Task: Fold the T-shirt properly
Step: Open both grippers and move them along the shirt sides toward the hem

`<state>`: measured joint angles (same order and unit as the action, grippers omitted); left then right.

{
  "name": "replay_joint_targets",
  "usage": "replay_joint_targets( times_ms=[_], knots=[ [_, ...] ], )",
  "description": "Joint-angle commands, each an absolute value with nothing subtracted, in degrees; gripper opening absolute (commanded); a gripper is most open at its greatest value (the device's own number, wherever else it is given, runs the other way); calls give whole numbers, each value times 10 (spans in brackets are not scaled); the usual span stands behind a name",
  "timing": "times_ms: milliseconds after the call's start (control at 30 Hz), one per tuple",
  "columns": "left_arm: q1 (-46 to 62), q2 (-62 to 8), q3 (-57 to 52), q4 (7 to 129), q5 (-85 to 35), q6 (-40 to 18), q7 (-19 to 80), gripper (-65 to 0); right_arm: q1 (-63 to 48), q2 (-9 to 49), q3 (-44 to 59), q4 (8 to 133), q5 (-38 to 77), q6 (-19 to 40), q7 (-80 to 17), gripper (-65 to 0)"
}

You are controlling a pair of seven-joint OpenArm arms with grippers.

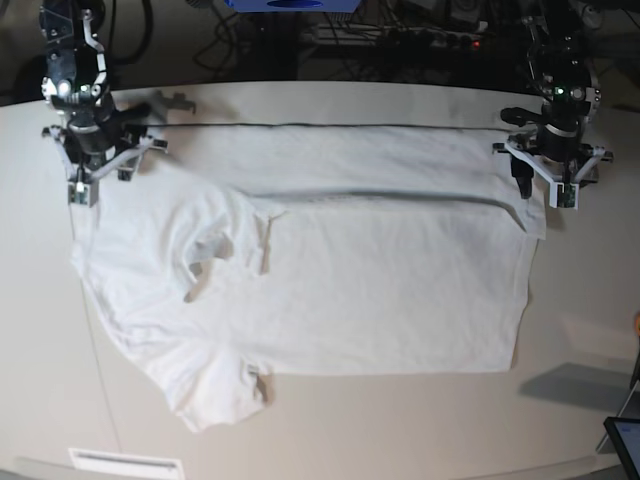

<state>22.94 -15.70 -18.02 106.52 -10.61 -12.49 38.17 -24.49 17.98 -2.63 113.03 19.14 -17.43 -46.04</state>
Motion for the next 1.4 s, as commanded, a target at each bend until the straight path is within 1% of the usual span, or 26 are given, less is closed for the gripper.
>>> replay_joint_targets(
  times_ms=[0, 67, 200, 300, 333, 400, 500, 567, 633, 767, 867, 933, 1000, 1067, 1133, 1200, 1300, 1367],
  knots=[
    [219, -164, -184, 1083, -109, -122, 368, -282, -236, 187, -22, 1140, 187, -175, -450, -419],
    [213, -160, -189, 1084, -109, -123, 368, -282, -229, 187, -22, 1140, 187, -175, -458, -419],
    [187, -157, -217, 1082, -109, -123, 368, -279, -189, 186, 15, 1139, 188, -172, -470, -419],
    [149, -160, -230, 1070, -109, -124, 408, -279, -138, 195, 31, 1135, 189, -169, -472, -419],
    [133, -161, -232, 1067, -107, -124, 429, -279, -120, 201, 35, 1129, 189, -157, -472, -419],
    [105, -162, -232, 1062, -104, -124, 454, -279, -82, 209, 37, 1106, 189, -105, -469, -419],
    [83, -174, -231, 1058, -104, -124, 460, -279, -16, 207, 67, 1054, 189, -19, -471, -415],
    [69, -179, -230, 1040, -104, -124, 459, -279, 29, 206, 85, 1012, 190, 15, -472, -414],
    [44, -181, -232, 1010, -103, -124, 459, -279, 65, 200, 92, 977, 190, 31, -472, -414],
    [7, -208, -227, 938, -103, -124, 459, -279, 110, 193, 111, 920, 190, 51, -467, -416],
    [-19, -232, -226, 894, -103, -124, 451, -279, 178, 180, 129, 827, 190, 58, -468, -418],
    [-30, -244, -226, 870, -103, -124, 426, -279, 222, 179, 145, 759, 191, 85, -467, -418],
    [-37, -259, -220, 847, -103, -126, 395, -279, 262, 179, 162, 696, 191, 130, -465, -418],
    [-47, -280, -194, 824, -103, -140, 378, -279, 294, 181, 174, 651, 189, 161, -447, -415],
    [-65, -296, -166, 789, -103, -146, 378, -279, 326, 182, 174, 592, 189, 164, -435, -414],
    [-95, -298, -151, 749, -103, -146, 377, -279, 356, 192, 174, 526, 188, 167, -422, -393],
    [-124, -297, -146, 706, -103, -147, 377, -279, 391, 198, 173, 424, 189, 167, -386, -295],
    [-135, -294, -146, 701, -103, -147, 376, -279, 399, 200, 173, 391, 189, 168, -363, -266]
  ],
)
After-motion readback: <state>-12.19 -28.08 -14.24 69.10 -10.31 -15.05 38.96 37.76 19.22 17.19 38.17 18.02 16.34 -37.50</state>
